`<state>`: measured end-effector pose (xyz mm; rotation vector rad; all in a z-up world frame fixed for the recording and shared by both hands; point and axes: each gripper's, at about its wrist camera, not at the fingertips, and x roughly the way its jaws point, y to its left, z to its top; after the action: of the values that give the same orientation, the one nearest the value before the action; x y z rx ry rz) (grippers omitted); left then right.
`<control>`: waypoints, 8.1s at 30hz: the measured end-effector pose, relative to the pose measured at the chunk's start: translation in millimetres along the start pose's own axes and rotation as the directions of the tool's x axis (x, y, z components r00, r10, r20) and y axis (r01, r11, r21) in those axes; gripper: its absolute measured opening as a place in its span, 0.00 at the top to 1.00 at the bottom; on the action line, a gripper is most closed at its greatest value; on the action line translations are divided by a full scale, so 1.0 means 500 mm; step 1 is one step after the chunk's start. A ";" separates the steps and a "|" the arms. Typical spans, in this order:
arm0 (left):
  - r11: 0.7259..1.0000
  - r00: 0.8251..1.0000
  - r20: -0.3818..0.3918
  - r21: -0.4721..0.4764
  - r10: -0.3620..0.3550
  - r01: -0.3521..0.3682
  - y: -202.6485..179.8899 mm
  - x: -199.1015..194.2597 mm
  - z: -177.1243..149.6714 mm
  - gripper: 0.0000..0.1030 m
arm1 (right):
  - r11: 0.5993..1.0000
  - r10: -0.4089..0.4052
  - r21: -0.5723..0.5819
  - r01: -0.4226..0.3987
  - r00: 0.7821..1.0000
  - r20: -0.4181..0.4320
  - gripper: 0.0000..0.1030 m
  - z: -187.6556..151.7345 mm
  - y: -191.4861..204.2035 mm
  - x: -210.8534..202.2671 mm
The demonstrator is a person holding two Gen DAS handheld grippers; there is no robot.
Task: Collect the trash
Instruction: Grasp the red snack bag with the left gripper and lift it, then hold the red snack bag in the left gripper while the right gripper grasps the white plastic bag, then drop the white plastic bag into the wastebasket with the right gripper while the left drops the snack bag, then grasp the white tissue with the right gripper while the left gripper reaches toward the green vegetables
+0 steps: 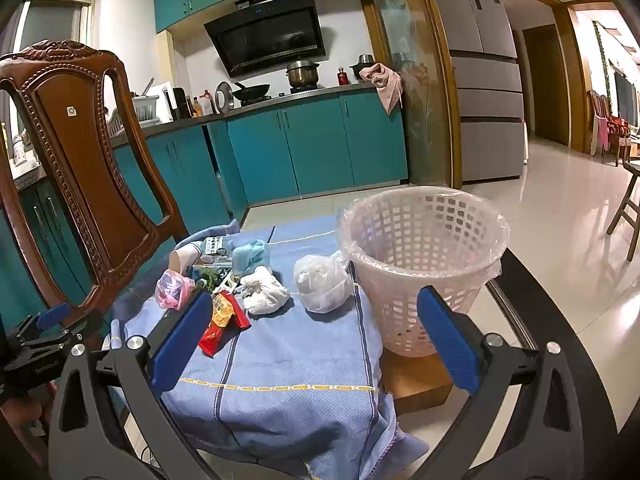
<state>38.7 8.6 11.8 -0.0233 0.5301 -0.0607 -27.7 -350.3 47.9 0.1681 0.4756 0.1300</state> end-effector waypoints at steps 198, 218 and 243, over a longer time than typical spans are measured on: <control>1.000 0.998 -0.061 0.004 0.002 -0.001 0.024 -0.002 -0.005 0.13 | 0.995 0.048 -0.086 -0.048 0.999 -0.001 0.03 -0.011 0.047 0.007; 0.998 0.994 -0.094 0.023 -0.057 0.059 0.000 0.036 0.014 0.22 | 0.993 0.070 -0.093 -0.071 0.997 -0.020 0.04 -0.011 0.051 0.015; 0.989 0.920 -0.365 -0.033 -0.143 0.141 -0.054 0.432 0.094 0.95 | 0.974 0.113 -0.149 -0.172 0.934 -0.340 0.39 0.015 0.086 0.304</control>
<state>247.3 -32.0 -55.5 -0.0575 0.9040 -0.2085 105.9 -284.2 -4.6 0.0048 0.7833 0.3463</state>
